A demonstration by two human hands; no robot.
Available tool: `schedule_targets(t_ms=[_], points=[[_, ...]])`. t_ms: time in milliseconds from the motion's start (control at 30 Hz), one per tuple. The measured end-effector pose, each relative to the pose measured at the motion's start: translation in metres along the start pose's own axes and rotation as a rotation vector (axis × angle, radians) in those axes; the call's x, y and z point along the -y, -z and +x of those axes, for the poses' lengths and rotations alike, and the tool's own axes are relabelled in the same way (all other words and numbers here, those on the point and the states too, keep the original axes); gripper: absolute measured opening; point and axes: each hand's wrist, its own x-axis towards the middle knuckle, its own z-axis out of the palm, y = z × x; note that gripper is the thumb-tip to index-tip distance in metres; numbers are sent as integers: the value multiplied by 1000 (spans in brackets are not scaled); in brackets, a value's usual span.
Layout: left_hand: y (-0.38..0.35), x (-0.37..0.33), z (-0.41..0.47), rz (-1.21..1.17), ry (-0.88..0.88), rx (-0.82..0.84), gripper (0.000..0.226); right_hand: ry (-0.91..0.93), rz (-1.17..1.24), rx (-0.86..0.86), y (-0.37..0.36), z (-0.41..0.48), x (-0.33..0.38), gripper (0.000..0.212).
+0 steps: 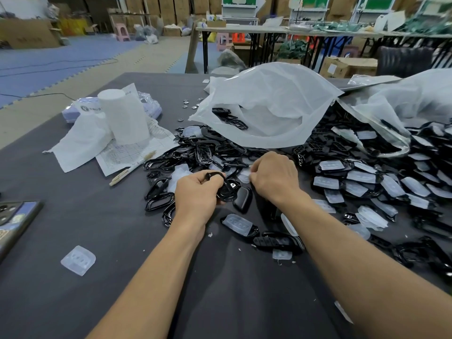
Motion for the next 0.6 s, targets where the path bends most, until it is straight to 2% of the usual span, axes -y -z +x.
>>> schedule_targets(t_ms=[267,333,400,500,600], points=[[0,3,1,29,-15,-8,11,-49,80,-109,9,-7,-6,28],[0,4,2,42,-18,-7,12,-121,237,-192,13,-12,-14,30],[-1,5,3,49,-22,-3,13,-172,496,-222,15,-20,-18,29],[-1,6,3,65,-40,12,11,-139,747,-102,10,-38,-13,24],[0,8,2,106,-75,11,24,-137,846,-21,2,-47,-10,14]])
